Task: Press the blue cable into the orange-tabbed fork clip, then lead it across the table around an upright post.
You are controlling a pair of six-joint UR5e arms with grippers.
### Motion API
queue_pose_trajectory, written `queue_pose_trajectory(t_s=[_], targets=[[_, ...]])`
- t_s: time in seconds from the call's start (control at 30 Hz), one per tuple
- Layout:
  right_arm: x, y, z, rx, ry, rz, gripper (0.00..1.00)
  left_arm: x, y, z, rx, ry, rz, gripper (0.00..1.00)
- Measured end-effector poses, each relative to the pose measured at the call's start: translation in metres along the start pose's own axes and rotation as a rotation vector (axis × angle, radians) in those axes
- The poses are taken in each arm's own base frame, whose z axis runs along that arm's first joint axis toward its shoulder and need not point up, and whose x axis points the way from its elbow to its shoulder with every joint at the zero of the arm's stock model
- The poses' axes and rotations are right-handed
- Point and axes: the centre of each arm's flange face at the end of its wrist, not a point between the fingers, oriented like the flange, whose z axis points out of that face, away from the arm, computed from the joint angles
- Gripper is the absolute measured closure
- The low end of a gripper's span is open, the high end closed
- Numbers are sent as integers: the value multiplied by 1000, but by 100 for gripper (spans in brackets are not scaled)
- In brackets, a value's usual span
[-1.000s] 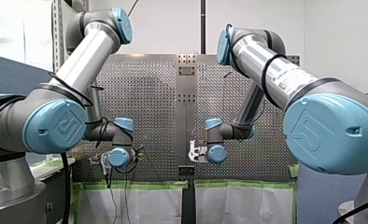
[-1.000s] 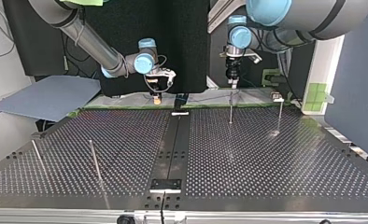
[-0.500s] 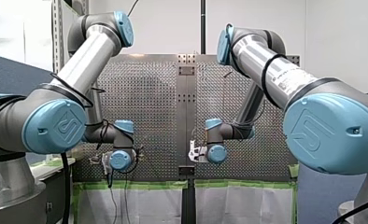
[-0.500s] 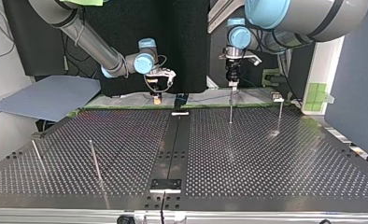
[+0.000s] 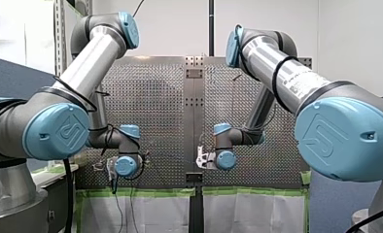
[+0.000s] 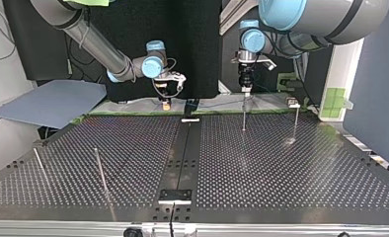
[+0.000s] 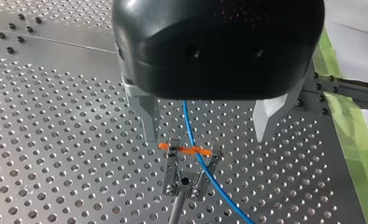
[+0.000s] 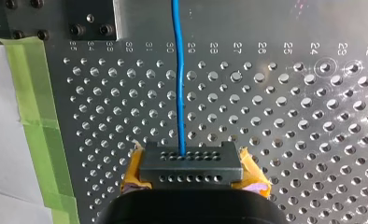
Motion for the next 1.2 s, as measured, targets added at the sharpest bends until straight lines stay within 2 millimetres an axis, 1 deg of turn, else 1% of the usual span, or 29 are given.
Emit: queue_pose_trajectory(t_s=[0.2,0.33,0.53,0.77,1.0,1.07,1.2], targets=[[0,0,0,0,0,-1,100,2,-2,-3,8,24,25,0],[0,-1,0,1,0,-3,100,5,-9,-6,36,50,60,0],[0,-2,-1,3,0,-4,100,2,-32,-2,53,58,83,0],[0,-2,-1,4,-1,-4,100,-3,-64,3,52,57,44,0],[0,-3,-1,4,-2,-5,100,-8,-91,5,51,56,32,0],[-1,-3,-1,5,-2,-5,100,-11,-98,7,45,54,33,0],[-1,-4,-1,7,-2,-6,100,-19,-102,18,11,48,34,0]])
